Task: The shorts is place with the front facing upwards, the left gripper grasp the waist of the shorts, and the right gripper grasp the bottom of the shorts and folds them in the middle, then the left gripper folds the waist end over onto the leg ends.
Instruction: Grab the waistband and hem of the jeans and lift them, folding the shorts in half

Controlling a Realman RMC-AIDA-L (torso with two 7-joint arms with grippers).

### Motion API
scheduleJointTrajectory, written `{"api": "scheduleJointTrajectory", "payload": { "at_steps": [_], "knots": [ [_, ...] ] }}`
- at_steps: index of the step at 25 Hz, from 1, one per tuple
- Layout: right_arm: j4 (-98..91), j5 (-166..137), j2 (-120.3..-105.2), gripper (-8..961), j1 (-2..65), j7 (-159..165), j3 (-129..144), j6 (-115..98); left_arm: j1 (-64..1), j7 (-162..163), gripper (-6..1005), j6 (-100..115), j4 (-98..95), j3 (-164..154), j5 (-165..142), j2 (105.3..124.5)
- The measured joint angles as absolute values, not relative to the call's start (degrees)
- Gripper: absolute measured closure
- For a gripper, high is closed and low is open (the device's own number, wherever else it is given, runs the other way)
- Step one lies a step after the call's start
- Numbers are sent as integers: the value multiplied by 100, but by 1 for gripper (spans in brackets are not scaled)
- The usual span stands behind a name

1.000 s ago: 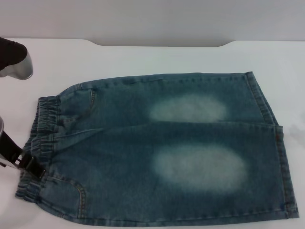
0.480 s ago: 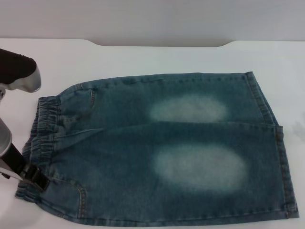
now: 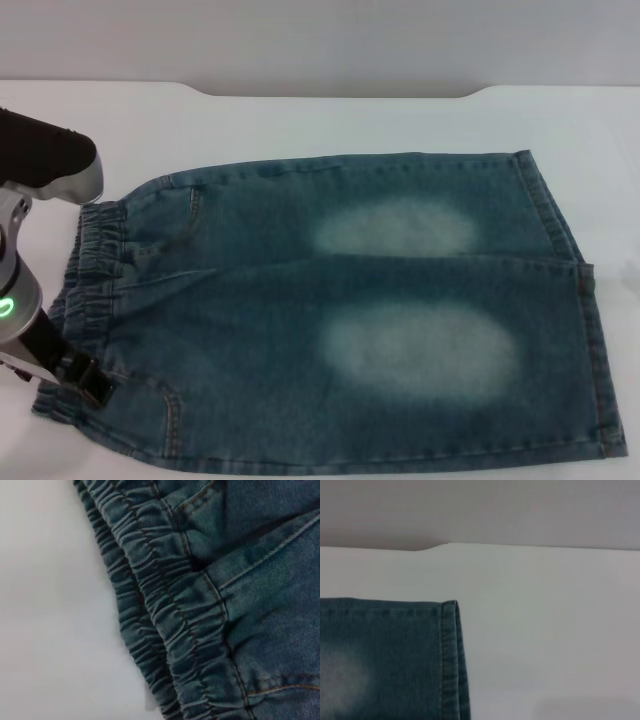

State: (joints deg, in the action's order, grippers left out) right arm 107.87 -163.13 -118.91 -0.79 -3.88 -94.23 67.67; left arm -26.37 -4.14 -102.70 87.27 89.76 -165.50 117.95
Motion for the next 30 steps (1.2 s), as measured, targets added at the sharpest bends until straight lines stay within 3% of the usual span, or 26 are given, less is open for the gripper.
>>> {"api": "scheduleJointTrajectory", "payload": {
  "at_steps": [23, 30],
  "knots": [
    [10939, -16279, -11900, 239, -135, -438, -9374, 6803, -2636, -434, 229, -10083, 8499, 8947, -16551, 11788],
    [11074, -16278, -11900, 239, -152, -406, -9378, 6839, -2642, -475, 370, -9965, 8329, 8762, -16550, 11782]
  ]
}}
